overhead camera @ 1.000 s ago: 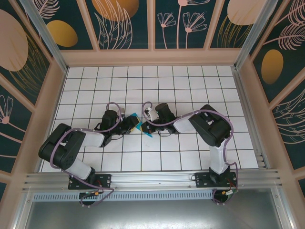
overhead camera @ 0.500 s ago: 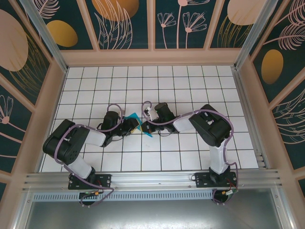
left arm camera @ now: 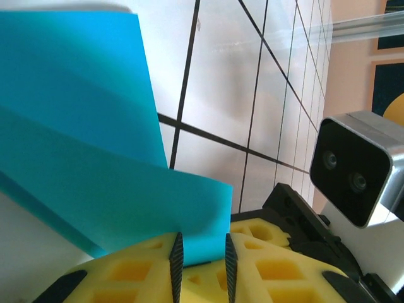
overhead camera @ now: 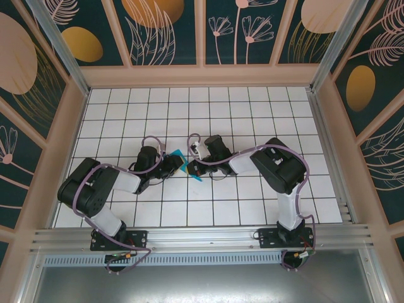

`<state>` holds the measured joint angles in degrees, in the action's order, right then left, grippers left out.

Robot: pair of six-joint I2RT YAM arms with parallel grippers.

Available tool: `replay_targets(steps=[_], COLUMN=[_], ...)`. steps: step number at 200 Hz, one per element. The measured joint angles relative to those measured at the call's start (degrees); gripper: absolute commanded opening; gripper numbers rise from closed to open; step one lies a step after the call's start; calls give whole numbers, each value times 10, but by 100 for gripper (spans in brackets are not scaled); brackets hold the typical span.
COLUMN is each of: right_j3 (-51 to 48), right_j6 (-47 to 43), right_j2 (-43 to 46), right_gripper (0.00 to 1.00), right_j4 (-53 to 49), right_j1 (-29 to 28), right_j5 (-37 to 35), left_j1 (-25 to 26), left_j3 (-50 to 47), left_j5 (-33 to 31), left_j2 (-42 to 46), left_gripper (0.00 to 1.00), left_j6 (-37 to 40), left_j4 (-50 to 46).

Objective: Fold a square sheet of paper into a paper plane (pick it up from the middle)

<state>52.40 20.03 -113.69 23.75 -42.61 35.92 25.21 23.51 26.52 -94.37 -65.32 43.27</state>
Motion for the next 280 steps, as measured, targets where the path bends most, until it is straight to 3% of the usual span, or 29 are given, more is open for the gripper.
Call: replay_targets(steps=[53, 197, 280], right_j3=[2, 19, 19], right_j6=[-2, 3, 16], right_j2=[0, 16, 37], right_gripper=[0, 27, 27], right_j4=[-5, -73, -118], right_j1=[0, 10, 14], right_j5=[1, 25, 31], left_j1=[0, 0, 0], left_j3=[2, 3, 5], left_j5=[-6, -15, -12], left_j2=[-16, -28, -35], left_gripper=[21, 17, 17], left_j6=[4, 6, 6], left_j4=[0, -5, -2])
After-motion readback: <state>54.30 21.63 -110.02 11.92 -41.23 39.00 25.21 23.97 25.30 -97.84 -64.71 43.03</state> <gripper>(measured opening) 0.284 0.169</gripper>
